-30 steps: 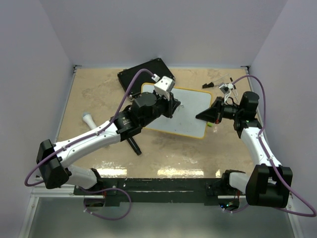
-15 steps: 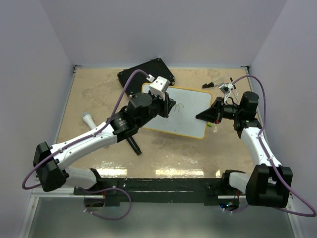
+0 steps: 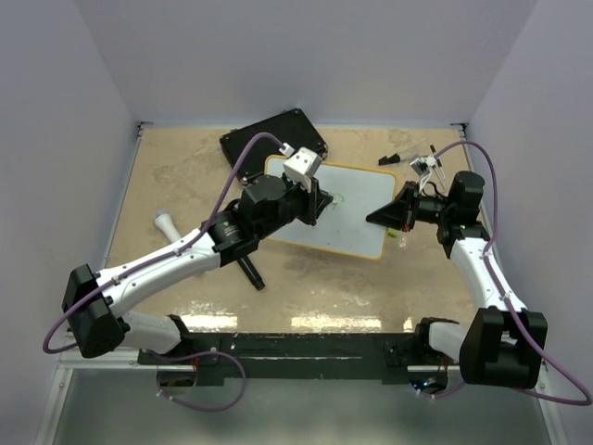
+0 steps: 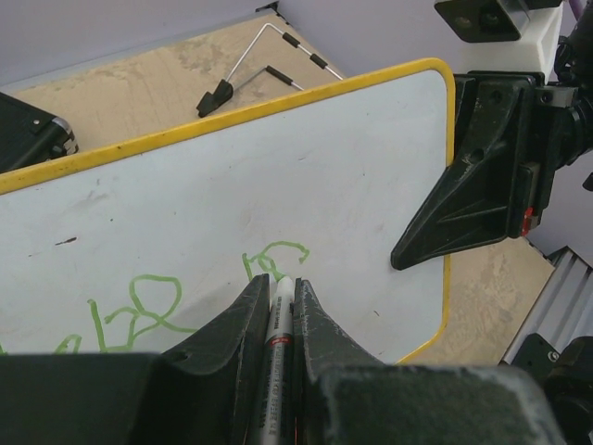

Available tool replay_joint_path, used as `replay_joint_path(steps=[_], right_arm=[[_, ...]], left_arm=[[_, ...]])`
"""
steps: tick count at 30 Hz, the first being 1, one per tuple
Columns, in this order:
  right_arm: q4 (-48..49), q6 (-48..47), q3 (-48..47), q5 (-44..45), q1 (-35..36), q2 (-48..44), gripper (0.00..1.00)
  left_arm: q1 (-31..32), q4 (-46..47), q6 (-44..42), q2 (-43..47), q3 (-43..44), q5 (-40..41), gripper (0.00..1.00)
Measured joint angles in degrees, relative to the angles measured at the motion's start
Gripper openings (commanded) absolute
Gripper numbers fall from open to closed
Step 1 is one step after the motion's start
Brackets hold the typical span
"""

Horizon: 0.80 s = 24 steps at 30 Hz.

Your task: Write a sentence on the whiteboard

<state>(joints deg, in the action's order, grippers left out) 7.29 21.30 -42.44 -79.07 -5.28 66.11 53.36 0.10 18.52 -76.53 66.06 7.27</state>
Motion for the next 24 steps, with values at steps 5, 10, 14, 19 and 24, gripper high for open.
replay_joint_path(steps=[5,10,14,19,24], right_arm=[[-0.2,-0.6,0.0,0.0,0.0,0.0,0.00],[-0.4,-1.0,0.0,0.1,0.0,0.0,0.00],[-0.5,-1.3,0.0,0.6,0.0,0.0,0.00],[-0.5,-1.5,0.0,1.0,-0.1,0.0,0.00],[-0.5,-1.4,0.0,0.8,0.0,0.0,0.00]], left_arm=[[0.0,0.0,0.4,-0.5,0.0,-1.2,0.00],[0.0,0.2,0.4,-1.1,0.0,-2.4,0.00],[0.0,0.6,0.5,-2.1,0.1,-3.3,0.00],[0.0,0.6,0.6,-3.0,1.0,-4.1,0.00],[0.0,0.6,0.9,-2.7,1.0,-4.6,0.00]])
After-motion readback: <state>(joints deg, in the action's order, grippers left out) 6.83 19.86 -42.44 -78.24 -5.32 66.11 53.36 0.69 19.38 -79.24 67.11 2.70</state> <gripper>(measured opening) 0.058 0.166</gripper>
